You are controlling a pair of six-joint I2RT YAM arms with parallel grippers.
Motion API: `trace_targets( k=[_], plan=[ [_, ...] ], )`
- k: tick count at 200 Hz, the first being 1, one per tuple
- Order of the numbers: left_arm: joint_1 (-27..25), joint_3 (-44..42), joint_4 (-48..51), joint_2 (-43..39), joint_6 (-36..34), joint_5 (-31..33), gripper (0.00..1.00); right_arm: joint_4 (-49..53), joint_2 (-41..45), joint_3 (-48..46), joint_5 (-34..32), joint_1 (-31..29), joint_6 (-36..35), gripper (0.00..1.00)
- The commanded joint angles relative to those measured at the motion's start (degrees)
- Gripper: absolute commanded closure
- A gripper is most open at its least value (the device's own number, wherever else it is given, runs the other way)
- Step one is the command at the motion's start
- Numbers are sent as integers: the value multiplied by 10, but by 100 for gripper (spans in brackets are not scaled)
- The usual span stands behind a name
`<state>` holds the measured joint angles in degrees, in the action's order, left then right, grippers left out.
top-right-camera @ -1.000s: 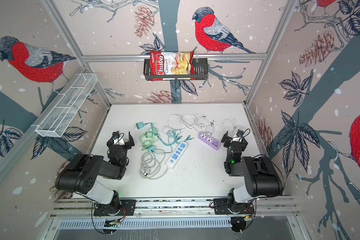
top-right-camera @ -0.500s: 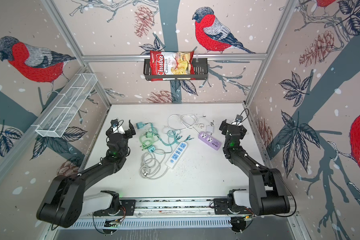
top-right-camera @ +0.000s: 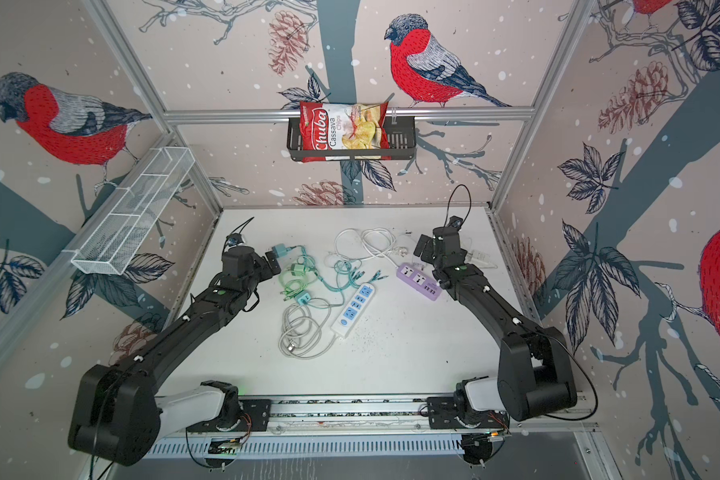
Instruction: Insert the plug
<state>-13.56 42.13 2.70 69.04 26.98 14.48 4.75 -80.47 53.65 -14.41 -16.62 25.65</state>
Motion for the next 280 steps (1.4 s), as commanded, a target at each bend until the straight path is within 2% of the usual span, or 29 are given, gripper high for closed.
trace_targets(
  k=[1, 35, 52, 73, 113, 158, 190, 216, 243, 280],
  plan=[
    [-8, -4, 35, 4, 29, -63, 2, 71, -21, 21, -3, -13, 28, 0],
    [-22, -5, 56, 16, 25, -75, 2, 110, -54, 42, 26, -28, 53, 0],
    [-45, 1, 67, 20, 19, -76, 2, 126, -63, 47, 42, -32, 56, 0],
    [-98, 16, 79, 30, 7, -67, 2, 135, -60, 43, 63, -34, 54, 0],
    [-232, 54, 104, 74, -21, -48, 2, 145, -59, 35, 88, -32, 49, 0],
    [-326, 106, 74, 154, -67, -89, 3, 155, -52, 31, 108, -9, 41, 0],
    [-341, 168, 90, 235, -107, -130, 5, 155, -6, 6, 125, 20, 43, 0],
    [-365, 212, 118, 289, -140, -134, 5, 156, 34, -23, 127, 48, 40, 0],
    [-376, 241, 134, 346, -151, -124, 5, 168, 52, -40, 142, 79, 35, 0],
    [-380, 281, 174, 410, -164, -88, 5, 176, 78, -54, 139, 88, 29, 0]
  ],
)
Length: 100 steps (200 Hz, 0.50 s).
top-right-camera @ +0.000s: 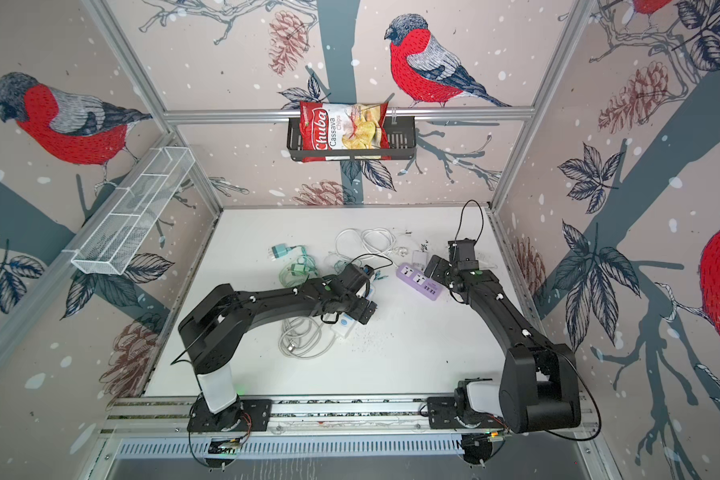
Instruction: Insert the plug
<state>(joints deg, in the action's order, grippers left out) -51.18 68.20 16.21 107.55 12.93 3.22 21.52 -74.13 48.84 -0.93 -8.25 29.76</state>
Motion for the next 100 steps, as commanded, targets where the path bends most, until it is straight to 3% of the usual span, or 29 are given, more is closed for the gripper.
trace_targets(
  k=[1, 61, 100],
  plan=[
    [-4, 21, 40, 26, -23, 25, 5, 9, 15, -7, 4, 4, -12, 0],
    [-21, 38, 62, 75, -51, 29, 8, 15, 39, -18, 6, 14, -20, 0],
    [-43, 50, 69, 95, -72, 4, 19, 16, 60, -32, 8, 24, -25, 0]
  ],
)
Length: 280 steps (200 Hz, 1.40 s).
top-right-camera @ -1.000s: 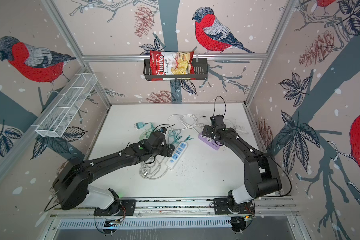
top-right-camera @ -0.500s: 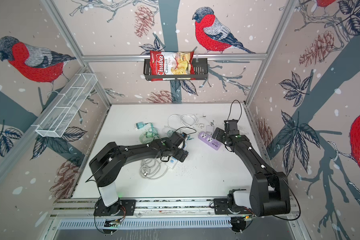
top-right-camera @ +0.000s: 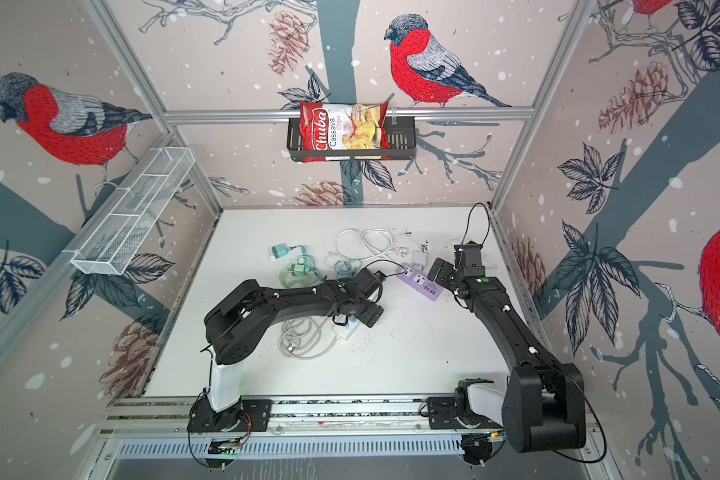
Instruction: Insert the plug
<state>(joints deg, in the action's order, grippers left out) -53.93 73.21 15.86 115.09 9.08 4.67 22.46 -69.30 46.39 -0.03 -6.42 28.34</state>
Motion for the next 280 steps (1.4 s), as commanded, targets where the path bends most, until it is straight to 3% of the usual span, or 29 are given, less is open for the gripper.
trace_targets(
  k=[1, 71, 121, 159, 246, 280],
  plan=[
    [-16, 0, 72, 20, -33, -11, 20, 7, 12, -8, -1, 6, -10, 0],
    [-67, 10, 78, 32, -39, -30, 26, -6, 30, -40, 15, 22, -13, 1],
    [-86, -33, 60, -43, -34, -55, 28, -20, 32, -59, 18, 25, -10, 0],
    [-86, -54, 60, -83, -26, -36, 27, -34, 6, -59, 22, 26, -9, 0],
    [-98, -37, 66, -52, -41, -62, 26, -35, -21, -46, 38, 25, -15, 1],
    [-109, -55, 71, -52, -55, -70, 35, -36, -22, -49, 41, 25, -17, 0]
  ],
)
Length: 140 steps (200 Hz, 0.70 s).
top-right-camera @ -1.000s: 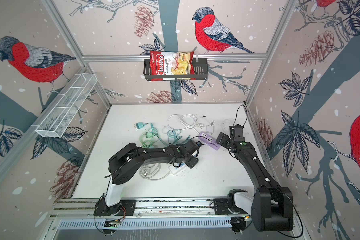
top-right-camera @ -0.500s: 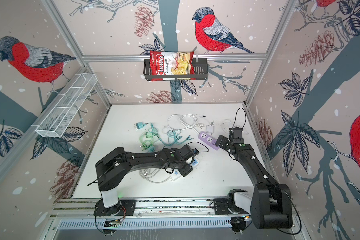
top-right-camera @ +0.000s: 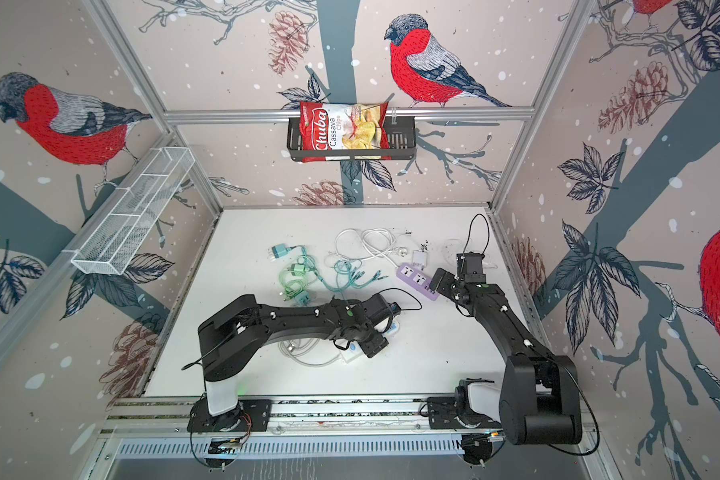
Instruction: Insert the plug
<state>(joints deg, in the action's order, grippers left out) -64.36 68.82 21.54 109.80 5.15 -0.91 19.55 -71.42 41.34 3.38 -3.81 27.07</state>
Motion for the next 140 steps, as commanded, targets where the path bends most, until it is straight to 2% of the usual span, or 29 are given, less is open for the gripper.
trace_targets(
  k=[1, 37, 55, 81, 119, 140],
  plan=[
    [-5, -12, 14, 1, -16, -14, 36, -7, -1, 2, 7, -1, -4, 0],
    [-5, -48, 1, -9, -60, 8, 46, -12, -1, -10, 8, -2, -2, 0],
    [-5, -70, -10, -25, -95, 12, 56, -14, -1, -16, 5, -1, 0, 0],
    [-5, -102, -16, -40, -131, 30, 57, -11, -1, -18, 1, -1, 5, 0],
    [0, -129, 6, -35, -128, 94, 60, -7, -1, -17, -4, -4, 17, 0],
    [28, -132, 18, -37, -120, 77, 66, -1, -1, -11, -8, -11, 24, 0]
  ],
)
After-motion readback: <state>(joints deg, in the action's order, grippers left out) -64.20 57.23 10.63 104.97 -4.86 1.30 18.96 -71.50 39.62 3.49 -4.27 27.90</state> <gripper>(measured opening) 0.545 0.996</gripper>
